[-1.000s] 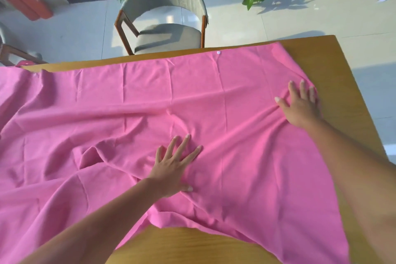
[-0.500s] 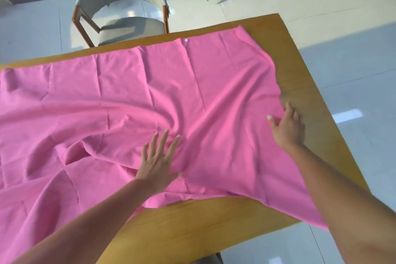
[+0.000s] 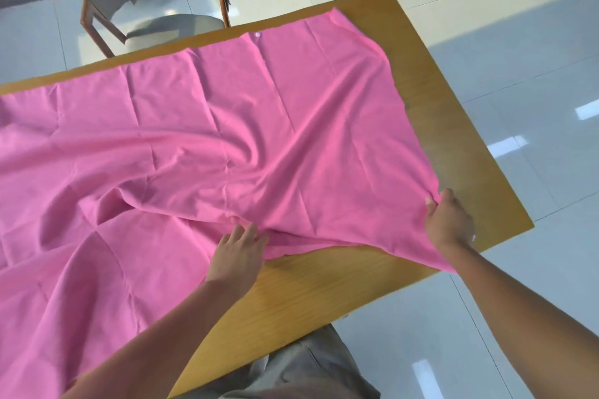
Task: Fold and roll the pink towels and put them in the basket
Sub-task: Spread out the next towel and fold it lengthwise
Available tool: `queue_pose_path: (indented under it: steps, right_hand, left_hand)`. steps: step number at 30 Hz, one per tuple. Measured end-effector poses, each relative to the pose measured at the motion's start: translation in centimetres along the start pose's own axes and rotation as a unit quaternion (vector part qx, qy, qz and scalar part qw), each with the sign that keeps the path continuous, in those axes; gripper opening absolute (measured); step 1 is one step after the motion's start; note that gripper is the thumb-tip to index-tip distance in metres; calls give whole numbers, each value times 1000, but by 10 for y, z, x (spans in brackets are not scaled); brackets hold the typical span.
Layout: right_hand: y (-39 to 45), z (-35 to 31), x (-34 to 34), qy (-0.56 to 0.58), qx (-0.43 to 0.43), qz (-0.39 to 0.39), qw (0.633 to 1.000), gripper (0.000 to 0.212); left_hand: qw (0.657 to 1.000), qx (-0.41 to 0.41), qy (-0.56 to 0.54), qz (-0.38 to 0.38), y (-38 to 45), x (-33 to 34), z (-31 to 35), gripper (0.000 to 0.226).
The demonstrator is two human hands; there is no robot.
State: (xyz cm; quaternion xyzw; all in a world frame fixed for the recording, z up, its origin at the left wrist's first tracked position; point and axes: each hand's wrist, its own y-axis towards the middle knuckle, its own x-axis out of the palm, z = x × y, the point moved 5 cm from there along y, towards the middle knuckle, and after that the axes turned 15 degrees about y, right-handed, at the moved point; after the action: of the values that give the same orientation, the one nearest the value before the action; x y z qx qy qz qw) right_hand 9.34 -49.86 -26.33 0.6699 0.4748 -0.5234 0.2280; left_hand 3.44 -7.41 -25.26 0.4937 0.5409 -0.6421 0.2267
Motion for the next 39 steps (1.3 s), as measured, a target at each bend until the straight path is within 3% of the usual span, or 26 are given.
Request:
queue_pose_path:
  steps: [3,9,11,13,15,20,26,32,39]
  right_hand:
    - [5,11,-16,-5,1,-5,1000,26]
    - [13,37,-38,-35,58,34,997,31]
    - [0,30,-36,-36,64,52,996,41]
    - [-22,10,-26,-30,10,63,997,47]
    - [-54,-17,-8,-16,-89,38,995,37]
    - [-155,-68,36,34,-299,-49,952,20]
    - [-203,-62,65,52,-347,-69,934,21]
    - [-211,-55,70,-6,-336,-90,938,5]
    - [-225,-42,67,10,-377,-104,920,12]
  left_hand:
    - [1000,21,-6,-17,-3,1,12,22]
    - [987,117,-106,-43,-35,-1,63,15]
    - [980,132,-133,-71,-51,4,78,17]
    - [978,139,-132,-84,-69,12,89,17]
    - [981,130,-126,-75,-91,20,91,14]
    - [989,54,-135,-35,-145,43,66,18]
    - [996,3,-81,-35,-174,62,41,46]
    - [995,-25,-80,-45,-187,72,51,50]
    - [996,-11,-87,-25,-170,54,93,54]
